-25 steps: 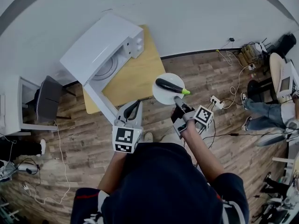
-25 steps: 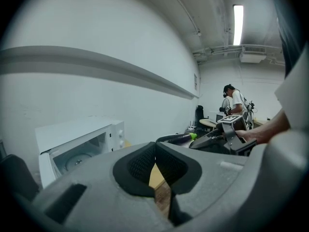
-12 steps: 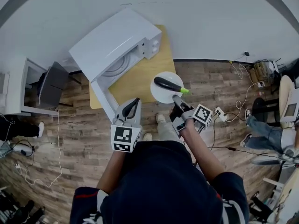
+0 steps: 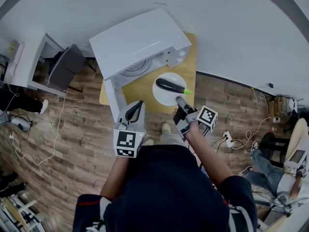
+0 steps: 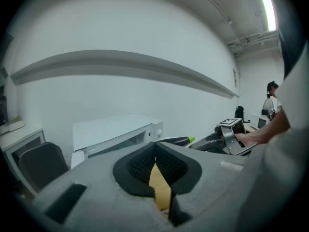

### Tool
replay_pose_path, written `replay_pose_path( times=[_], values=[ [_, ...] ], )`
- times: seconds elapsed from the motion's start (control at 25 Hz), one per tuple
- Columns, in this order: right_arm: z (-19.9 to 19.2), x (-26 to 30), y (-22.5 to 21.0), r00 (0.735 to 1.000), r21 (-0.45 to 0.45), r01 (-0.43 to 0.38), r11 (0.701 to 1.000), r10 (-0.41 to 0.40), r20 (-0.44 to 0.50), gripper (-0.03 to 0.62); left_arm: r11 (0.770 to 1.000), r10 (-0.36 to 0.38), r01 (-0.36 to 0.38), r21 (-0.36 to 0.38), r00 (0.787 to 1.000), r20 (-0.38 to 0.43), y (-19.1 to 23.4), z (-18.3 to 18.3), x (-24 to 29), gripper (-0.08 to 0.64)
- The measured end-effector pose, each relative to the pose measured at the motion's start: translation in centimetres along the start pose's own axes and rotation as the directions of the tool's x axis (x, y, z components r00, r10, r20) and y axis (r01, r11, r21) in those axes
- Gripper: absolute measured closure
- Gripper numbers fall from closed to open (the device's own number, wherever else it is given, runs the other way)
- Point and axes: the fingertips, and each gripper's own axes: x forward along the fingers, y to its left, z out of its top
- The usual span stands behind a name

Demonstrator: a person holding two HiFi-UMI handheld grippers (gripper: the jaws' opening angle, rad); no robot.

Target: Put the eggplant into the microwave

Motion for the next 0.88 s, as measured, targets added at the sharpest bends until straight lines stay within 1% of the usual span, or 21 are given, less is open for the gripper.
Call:
replay_pose_path(
  times=[0.2, 0.44, 0.64, 0.76, 0.88],
  values=[
    [0.5, 3.2, 0.5, 0.993, -0.025, 0.001, 1.000, -0.004, -0.117, 0.571, 0.992, 0.124, -0.125, -0.035, 0.992, -0.017, 1.8, 0.0, 0.1, 0.543],
    [0.6, 6.0, 0.5, 0.973, -0.044, -0.005, 0.999, -0.005, -0.230, 0.570, 0.962, 0.259, -0.261, -0.077, 0.965, -0.031, 3.4, 0.0, -0.2, 0.543],
    [0.7, 7.3, 0.3, 0.954, -0.081, -0.006, 0.997, -0.018, -0.299, 0.571, 0.941, 0.322, -0.327, -0.092, 0.945, -0.058, 4.0, -0.7, -0.2, 0.543],
    [0.8, 8.2, 0.2, 0.945, -0.078, -0.026, 0.997, -0.001, -0.328, 0.569, 0.928, 0.354, -0.359, -0.100, 0.933, -0.064, 4.2, -0.8, -0.1, 0.543],
    [0.9, 8.6, -0.4, 0.935, -0.086, -0.010, 0.996, -0.021, -0.354, 0.569, 0.917, 0.381, -0.387, -0.097, 0.921, -0.075, 4.4, -1.2, 0.0, 0.543]
  ],
)
